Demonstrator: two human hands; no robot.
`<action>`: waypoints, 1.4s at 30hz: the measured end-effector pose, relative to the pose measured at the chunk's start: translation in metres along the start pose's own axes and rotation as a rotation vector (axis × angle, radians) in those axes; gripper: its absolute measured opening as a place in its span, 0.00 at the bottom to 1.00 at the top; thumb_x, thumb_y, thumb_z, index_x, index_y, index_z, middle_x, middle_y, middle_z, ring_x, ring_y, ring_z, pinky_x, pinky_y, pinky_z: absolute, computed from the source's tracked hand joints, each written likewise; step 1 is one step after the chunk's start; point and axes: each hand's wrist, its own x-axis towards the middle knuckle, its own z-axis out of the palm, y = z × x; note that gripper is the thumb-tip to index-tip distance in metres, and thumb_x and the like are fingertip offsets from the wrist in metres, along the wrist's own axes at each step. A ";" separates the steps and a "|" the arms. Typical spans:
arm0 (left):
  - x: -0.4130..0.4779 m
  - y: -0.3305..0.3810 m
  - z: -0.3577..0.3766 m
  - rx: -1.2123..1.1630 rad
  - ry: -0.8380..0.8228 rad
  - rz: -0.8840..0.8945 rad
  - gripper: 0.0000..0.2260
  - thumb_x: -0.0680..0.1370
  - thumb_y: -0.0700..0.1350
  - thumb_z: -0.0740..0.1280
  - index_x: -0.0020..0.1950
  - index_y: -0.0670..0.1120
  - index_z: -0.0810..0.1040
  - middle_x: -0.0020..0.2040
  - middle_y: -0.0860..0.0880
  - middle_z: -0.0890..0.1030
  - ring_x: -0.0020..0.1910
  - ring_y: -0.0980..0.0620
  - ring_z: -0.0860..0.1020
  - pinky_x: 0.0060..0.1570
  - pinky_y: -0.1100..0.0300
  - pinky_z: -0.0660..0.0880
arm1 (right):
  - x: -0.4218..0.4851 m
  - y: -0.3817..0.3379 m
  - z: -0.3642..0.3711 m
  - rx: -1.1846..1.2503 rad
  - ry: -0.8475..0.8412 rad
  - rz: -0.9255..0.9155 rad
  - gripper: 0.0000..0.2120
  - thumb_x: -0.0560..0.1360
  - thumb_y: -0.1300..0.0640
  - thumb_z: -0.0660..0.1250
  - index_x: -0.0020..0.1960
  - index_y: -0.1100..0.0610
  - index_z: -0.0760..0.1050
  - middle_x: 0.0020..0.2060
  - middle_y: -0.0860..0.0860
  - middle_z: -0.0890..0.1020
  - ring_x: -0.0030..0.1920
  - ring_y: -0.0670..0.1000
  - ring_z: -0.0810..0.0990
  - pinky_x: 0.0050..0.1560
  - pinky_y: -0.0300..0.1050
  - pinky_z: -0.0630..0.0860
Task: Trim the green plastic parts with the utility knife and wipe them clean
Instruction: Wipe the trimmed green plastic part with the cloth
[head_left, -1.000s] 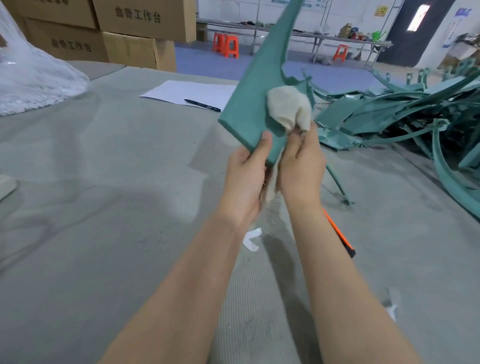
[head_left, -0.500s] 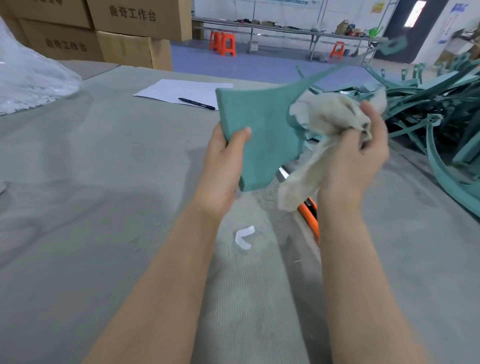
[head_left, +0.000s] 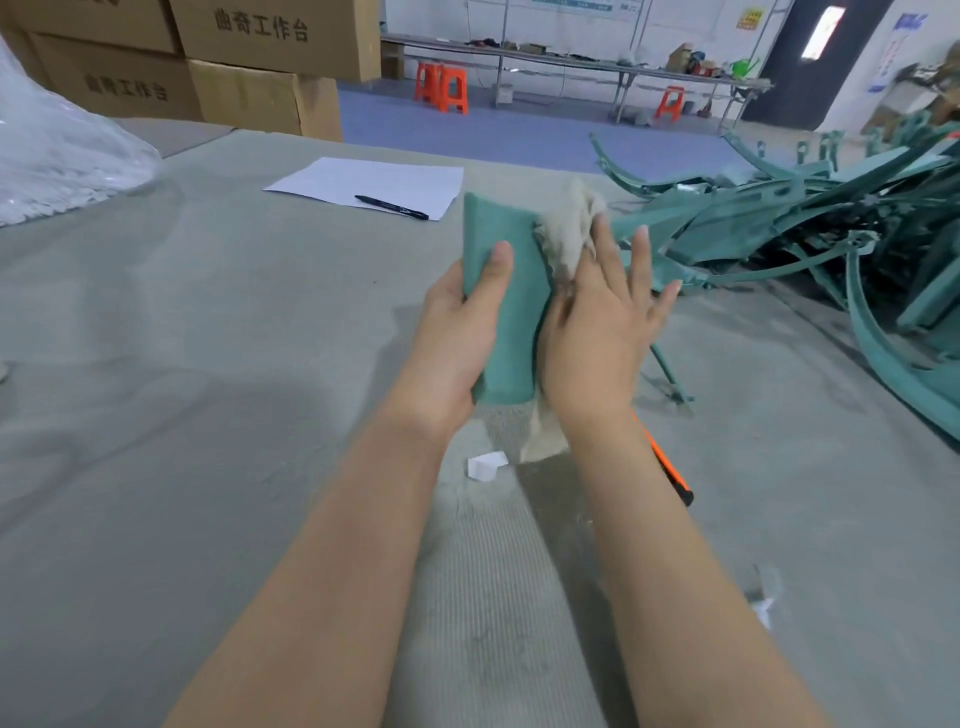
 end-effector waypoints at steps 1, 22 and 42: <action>0.000 -0.001 0.001 0.039 0.000 0.014 0.12 0.82 0.52 0.59 0.54 0.49 0.79 0.51 0.48 0.84 0.52 0.49 0.83 0.52 0.54 0.80 | -0.001 0.000 0.001 0.008 -0.016 0.011 0.20 0.82 0.57 0.53 0.74 0.55 0.64 0.78 0.45 0.56 0.78 0.50 0.48 0.74 0.56 0.37; 0.007 -0.005 -0.009 0.044 0.077 -0.036 0.22 0.82 0.61 0.50 0.50 0.53 0.80 0.51 0.53 0.84 0.51 0.56 0.82 0.52 0.60 0.77 | -0.015 -0.029 0.003 0.338 -0.032 -0.242 0.27 0.74 0.64 0.52 0.72 0.52 0.70 0.72 0.47 0.69 0.76 0.54 0.59 0.75 0.57 0.47; 0.005 0.000 -0.020 -0.164 0.108 -0.102 0.25 0.80 0.65 0.49 0.57 0.50 0.78 0.47 0.54 0.85 0.47 0.59 0.83 0.41 0.67 0.77 | -0.034 -0.045 0.008 0.388 -0.209 -0.281 0.29 0.72 0.64 0.51 0.72 0.54 0.69 0.73 0.48 0.68 0.75 0.51 0.61 0.76 0.50 0.46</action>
